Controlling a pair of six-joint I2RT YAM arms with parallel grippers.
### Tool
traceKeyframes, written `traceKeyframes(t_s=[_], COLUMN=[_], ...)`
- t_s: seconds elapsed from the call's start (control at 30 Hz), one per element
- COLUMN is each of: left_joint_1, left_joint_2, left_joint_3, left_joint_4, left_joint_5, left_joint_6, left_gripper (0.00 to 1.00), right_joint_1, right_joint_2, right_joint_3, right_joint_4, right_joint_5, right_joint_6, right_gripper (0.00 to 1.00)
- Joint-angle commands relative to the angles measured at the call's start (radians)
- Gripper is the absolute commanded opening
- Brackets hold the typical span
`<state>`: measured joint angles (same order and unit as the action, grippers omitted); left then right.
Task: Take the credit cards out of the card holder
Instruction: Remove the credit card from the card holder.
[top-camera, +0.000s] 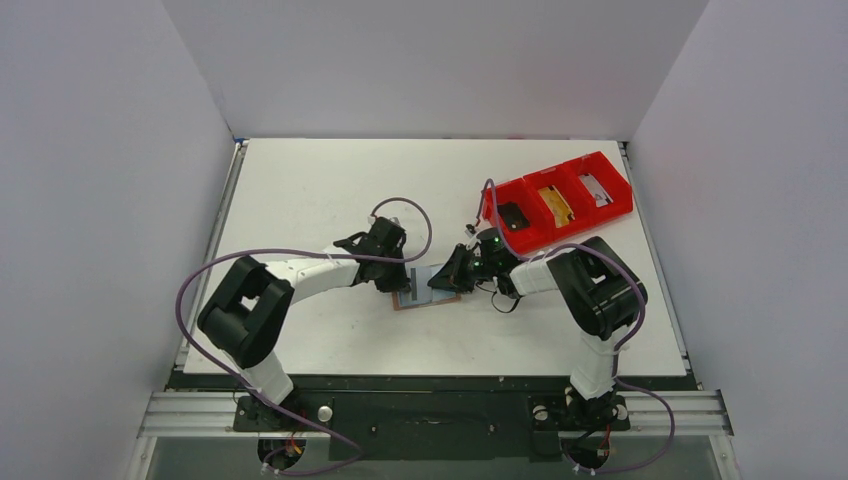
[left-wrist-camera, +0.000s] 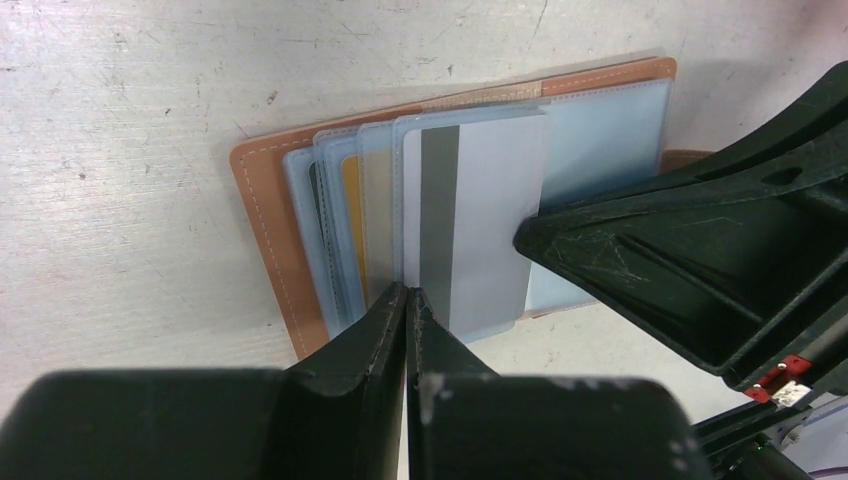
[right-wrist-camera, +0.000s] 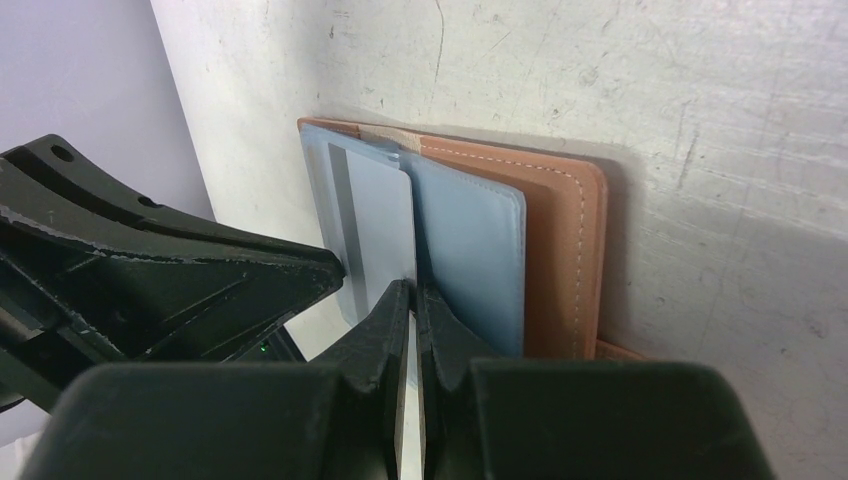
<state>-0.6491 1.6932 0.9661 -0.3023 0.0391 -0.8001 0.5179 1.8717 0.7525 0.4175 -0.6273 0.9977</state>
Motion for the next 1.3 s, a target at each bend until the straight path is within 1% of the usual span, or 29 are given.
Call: traceKeyframes(t_s=[0.0,0.07,0.27,0.8,1.13,1.27], left_joint_1=[-0.006,-0.006,-0.005,-0.003,-0.004,-0.004], left_joint_2=[0.010,0.018,0.049,0.076,0.073,0.073], left_joint_3=[0.008,0.021,0.030,0.013,0.004,0.001], left_joint_4=[-0.002,-0.063,-0.129,-0.123,-0.118,-0.115], left_joint_5=[-0.043,-0.083,-0.141,-0.140,-0.140,-0.140], left_joint_6=[0.003,0.002,0.004,-0.010,-0.015,-0.015], left_gripper=[0.00,0.00,0.00,0.00,0.00,0.00], right_joint_1=[0.001,-0.001,-0.020,-0.057,-0.083,-0.093], right_joint_2=[-0.024,-0.030,-0.033,-0.060,-0.034,-0.027], right_joint_3=[0.008,0.007,0.007,-0.024,-0.082,-0.094], right_joint_4=[-0.044,-0.048,-0.048,-0.029,0.110,0.161], right_joint_5=[0.052,0.053,0.046,0.029,-0.015,-0.031], right_joint_6=[-0.052,-0.055,-0.060,-0.060,0.026,0.059], right_gripper=[0.00,0.00,0.00,0.00,0.00,0.02])
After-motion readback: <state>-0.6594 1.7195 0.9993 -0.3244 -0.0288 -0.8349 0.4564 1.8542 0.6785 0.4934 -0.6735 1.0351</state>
